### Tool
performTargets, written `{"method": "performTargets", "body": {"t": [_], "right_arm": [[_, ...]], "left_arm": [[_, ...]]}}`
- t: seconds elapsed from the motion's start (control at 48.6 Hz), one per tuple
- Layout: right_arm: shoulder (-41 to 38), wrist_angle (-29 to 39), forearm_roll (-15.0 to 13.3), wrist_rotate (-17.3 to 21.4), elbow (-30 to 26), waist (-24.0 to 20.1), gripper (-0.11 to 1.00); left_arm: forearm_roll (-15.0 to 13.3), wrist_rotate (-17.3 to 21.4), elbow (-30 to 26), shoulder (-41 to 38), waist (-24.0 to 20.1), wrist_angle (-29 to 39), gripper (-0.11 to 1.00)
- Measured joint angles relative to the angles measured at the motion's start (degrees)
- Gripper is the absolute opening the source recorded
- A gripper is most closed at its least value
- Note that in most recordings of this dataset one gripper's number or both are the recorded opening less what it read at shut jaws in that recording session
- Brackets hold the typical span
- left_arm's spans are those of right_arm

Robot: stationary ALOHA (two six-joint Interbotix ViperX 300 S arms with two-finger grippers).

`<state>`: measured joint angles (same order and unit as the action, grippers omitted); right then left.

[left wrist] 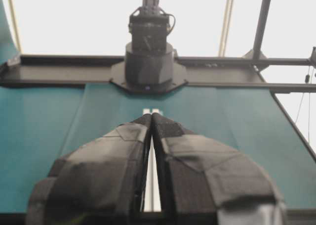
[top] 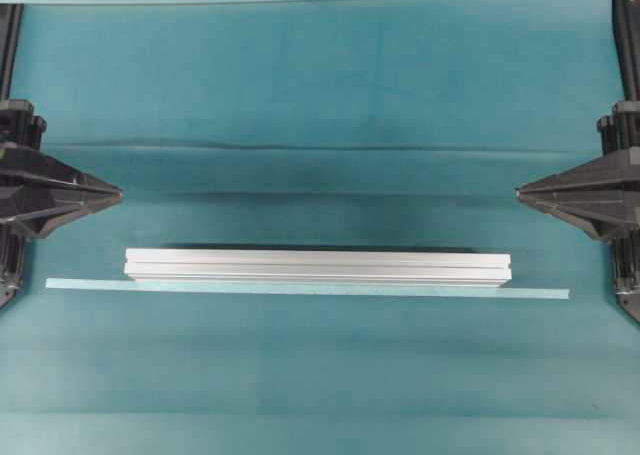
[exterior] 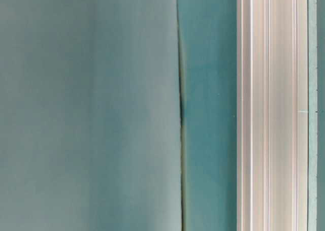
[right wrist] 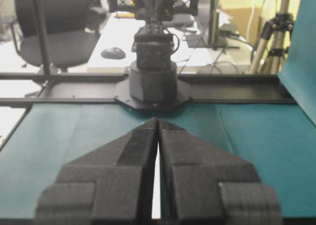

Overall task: Lift the metal rail with both hands.
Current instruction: 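Move both grippers down over the silver rail near each end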

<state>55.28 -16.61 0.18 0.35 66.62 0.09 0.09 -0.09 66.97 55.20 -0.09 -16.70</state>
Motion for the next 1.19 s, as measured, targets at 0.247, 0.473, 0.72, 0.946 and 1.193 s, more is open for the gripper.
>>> {"method": "performTargets", "body": {"t": [0.247,0.473,0.72,0.946,1.193], "right_arm": [[-2.02,9.49,4.83,2.37,-3.87,1.32,0.01],[-6.42,23.73,5.10,4.66,-9.40,2.02,0.01],[-15.03,35.95,5.10,10.20,-15.29,2.29,0.01],[-22.24,46.85,5.10,12.13,-20.13,2.29,0.01],[-28.74,57.04,5.10,12.13,-24.87,2.29,0.01]], "left_arm": [[0.62,-5.62,-5.01,-2.55,-0.79,8.17,-0.01],[0.88,-3.52,-10.81,-8.00,-0.70,19.25,-0.01],[0.88,-2.90,-16.44,-13.45,-0.70,30.94,-0.01],[0.97,-2.81,-19.51,-20.39,-0.62,41.66,-0.01],[0.97,-2.90,-23.64,-26.02,-0.35,52.56,-0.01]]}}
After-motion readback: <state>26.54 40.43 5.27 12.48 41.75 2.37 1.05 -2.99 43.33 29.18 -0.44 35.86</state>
